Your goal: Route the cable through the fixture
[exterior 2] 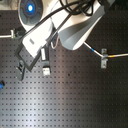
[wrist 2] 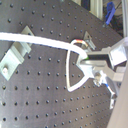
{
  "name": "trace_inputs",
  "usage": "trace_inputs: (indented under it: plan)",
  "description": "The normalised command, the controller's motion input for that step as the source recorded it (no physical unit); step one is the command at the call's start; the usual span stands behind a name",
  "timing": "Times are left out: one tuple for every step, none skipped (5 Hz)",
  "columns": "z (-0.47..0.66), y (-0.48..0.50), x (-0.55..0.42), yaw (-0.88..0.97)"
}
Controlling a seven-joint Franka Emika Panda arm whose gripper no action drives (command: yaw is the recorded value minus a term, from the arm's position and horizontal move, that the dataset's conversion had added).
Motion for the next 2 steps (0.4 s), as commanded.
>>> trace_inputs:
  plan:
    - [0.0,0.003,0.033,0.0]
    - [0.18,0.152,0.128,0.0]
